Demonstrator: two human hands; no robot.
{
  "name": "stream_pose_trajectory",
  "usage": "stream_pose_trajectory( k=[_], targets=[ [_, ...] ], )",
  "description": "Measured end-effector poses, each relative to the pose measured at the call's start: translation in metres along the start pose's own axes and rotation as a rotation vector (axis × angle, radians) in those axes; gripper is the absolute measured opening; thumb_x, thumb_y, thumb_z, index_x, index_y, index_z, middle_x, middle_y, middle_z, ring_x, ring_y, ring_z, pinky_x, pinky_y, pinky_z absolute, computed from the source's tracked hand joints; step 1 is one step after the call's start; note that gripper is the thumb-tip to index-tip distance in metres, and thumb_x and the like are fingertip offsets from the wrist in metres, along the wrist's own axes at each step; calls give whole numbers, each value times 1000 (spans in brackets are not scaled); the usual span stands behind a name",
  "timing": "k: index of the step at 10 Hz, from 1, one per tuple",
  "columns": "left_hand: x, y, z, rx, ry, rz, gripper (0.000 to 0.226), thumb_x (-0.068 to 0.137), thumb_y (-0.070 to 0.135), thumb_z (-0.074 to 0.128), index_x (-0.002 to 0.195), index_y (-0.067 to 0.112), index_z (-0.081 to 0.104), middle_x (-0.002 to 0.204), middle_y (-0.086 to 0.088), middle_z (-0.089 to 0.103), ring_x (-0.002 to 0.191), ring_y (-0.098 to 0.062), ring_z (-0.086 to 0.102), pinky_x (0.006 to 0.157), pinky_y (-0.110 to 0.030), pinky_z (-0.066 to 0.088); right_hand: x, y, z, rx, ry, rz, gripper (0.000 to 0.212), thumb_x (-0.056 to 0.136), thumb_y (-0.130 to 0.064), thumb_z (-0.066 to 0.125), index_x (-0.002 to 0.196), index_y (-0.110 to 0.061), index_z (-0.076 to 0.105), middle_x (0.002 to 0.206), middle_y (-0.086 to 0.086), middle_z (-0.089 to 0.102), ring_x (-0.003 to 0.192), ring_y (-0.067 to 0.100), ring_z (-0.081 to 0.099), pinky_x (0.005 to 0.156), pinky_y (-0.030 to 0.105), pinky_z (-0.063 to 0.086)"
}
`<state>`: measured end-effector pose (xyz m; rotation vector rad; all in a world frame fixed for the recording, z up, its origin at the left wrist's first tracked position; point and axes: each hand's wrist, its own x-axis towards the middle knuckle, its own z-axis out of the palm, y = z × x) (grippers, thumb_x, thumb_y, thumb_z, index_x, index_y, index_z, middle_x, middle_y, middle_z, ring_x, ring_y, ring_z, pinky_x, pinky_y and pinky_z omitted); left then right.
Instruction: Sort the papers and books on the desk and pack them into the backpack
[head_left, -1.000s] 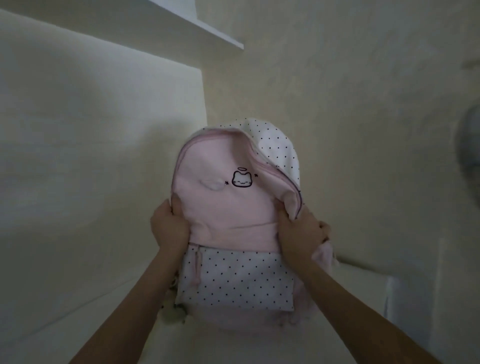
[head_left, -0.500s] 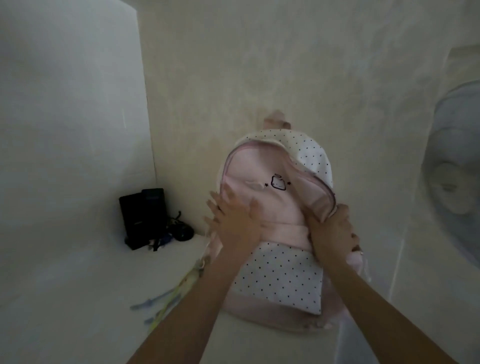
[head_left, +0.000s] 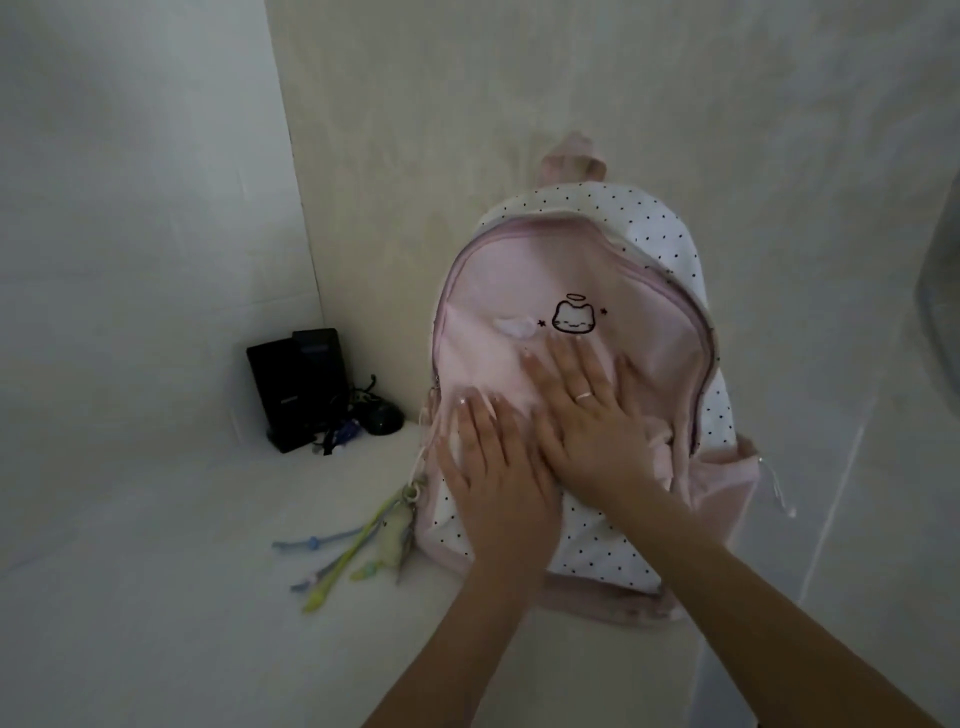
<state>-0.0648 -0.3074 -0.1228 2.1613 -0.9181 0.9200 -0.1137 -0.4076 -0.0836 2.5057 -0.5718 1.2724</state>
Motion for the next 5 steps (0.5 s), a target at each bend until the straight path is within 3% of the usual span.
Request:
stream_pose_trajectory(
  k=[1, 3, 4, 5],
  targets=[
    [-10, -13, 7, 9, 3, 83, 56, 95, 30, 33, 146, 7, 36, 154, -18, 27, 145, -30, 23, 115, -53, 21, 3, -5, 4, -27, 44, 10, 52, 97, -38, 28, 148, -25, 33, 158, 2, 23, 147, 21, 17, 115, 56, 14],
    [16, -39, 20, 0, -95, 46, 58, 94, 31, 31, 148, 7, 32, 155, -18, 26, 144, -30, 25, 115, -53, 20, 14, -20, 15, -55, -33, 27, 55, 98, -38, 31, 150, -23, 27, 159, 3, 17, 147, 25, 12, 118, 54, 6],
    [13, -38, 18, -7, -195, 43, 59, 95, 33, 29, 148, 8, 29, 155, -18, 27, 144, -29, 25, 115, -53, 20, 17, -26, 11, -36, -116, 29, 56, 97, -39, 29, 151, -24, 23, 160, 3, 14, 148, 24, 8, 118, 54, 4],
    [25, -46, -29, -257, -376, 32, 54, 95, 27, 31, 145, 10, 36, 152, -10, 35, 138, -22, 37, 112, -45, 32, 12, -31, -26, 235, -319, 96, 51, 97, -30, 38, 148, -25, 31, 159, 2, 18, 147, 19, 15, 119, 45, 7]
  ],
)
